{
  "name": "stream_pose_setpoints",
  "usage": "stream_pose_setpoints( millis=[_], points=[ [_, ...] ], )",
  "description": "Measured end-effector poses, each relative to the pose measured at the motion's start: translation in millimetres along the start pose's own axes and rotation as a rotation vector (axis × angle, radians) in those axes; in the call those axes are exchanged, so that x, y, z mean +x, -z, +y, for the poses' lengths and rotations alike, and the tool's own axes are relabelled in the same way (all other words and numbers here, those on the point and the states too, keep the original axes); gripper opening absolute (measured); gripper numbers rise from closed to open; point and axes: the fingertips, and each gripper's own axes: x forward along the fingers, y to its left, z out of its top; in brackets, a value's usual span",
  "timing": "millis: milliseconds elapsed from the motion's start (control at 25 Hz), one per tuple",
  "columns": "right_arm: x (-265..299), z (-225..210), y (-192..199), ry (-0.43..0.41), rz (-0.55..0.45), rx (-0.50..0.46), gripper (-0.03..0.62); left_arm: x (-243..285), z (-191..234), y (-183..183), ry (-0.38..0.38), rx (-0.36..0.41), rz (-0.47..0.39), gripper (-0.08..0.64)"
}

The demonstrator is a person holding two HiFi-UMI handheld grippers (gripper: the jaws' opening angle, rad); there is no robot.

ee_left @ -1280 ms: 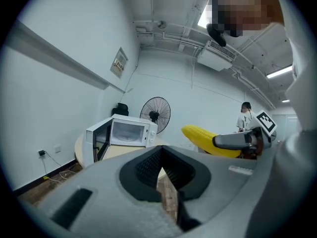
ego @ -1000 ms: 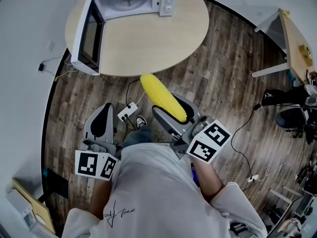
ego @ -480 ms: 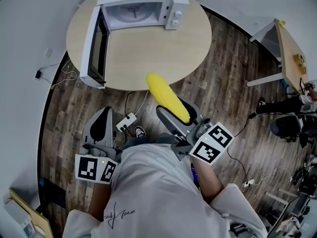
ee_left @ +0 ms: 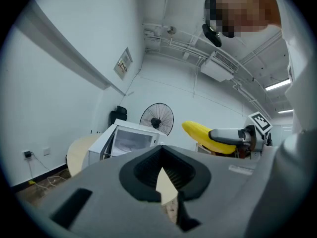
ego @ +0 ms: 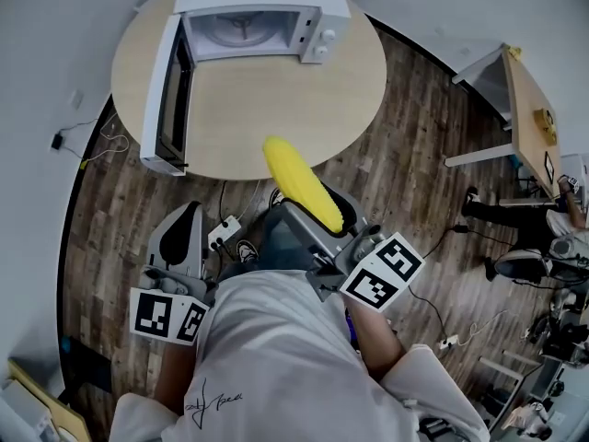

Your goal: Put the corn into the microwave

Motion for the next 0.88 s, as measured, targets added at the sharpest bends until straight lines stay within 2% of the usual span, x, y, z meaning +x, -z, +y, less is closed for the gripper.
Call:
stream_pose_setpoints(
  millis=[680, 880],
  points=[
    [70.5, -81.0, -61.9, -0.066, 0.029, 0.0, 0.265, 107.5, 16.3, -32.2, -0.014, 0.017, -0.01, -0.011],
    [86.7, -107.7, -76.2, -0.092, 0.053, 0.002, 0.265, 140.4, 15.2, -34.6, -0.022, 0.0, 0.008, -0.011]
  ],
)
